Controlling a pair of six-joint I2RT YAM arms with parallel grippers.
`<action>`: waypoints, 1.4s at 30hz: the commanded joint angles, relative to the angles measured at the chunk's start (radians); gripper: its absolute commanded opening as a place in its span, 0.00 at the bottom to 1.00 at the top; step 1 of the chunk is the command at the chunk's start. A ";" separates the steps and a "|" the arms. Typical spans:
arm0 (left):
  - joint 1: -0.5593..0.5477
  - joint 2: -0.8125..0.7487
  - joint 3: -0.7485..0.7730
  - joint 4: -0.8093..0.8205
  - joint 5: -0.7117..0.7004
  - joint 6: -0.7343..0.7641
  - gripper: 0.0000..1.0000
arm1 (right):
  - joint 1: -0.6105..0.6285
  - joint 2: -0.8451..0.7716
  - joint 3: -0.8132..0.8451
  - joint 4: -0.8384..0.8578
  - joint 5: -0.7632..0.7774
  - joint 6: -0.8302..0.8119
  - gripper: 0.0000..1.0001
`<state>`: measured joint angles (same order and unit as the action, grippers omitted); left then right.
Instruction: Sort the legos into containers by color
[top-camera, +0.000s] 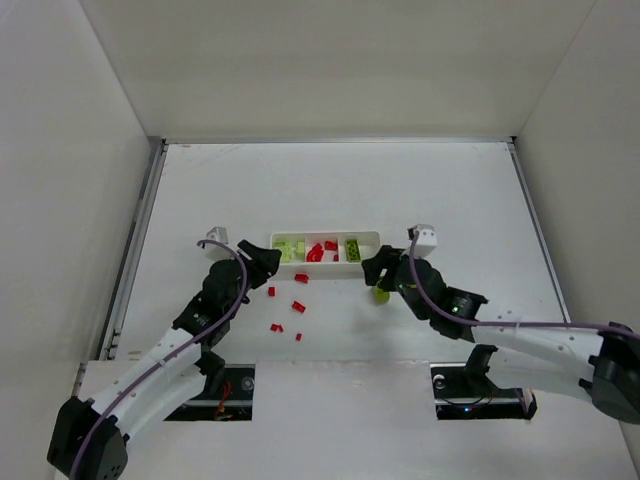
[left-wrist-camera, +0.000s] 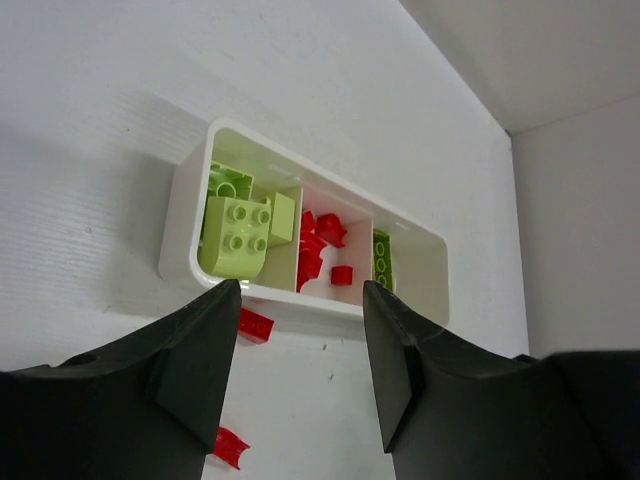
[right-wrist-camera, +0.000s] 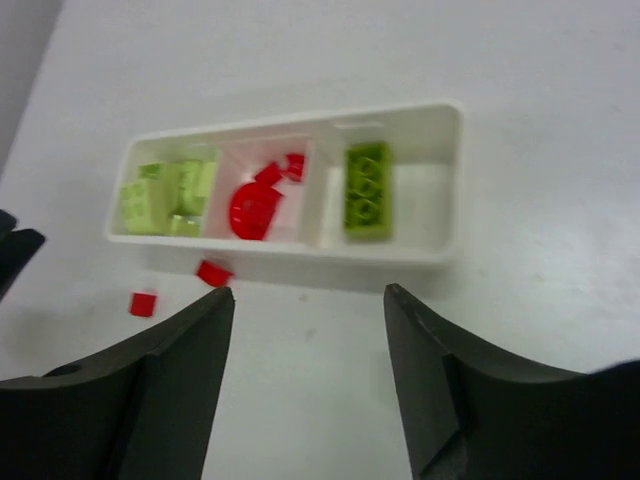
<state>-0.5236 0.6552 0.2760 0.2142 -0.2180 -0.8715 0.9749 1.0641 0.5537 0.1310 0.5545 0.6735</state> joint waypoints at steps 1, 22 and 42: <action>-0.031 0.050 0.043 0.086 -0.012 0.026 0.49 | 0.008 -0.119 -0.052 -0.256 0.128 0.087 0.70; -0.201 0.080 0.074 0.125 -0.067 0.034 0.49 | 0.032 0.166 0.025 -0.228 0.070 0.006 0.66; -0.287 0.176 0.075 0.203 -0.061 -0.003 0.51 | 0.015 0.061 0.022 -0.197 0.104 0.023 0.27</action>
<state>-0.7940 0.8268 0.3214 0.3603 -0.2726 -0.8616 0.9962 1.1927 0.5434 -0.1192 0.6304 0.6823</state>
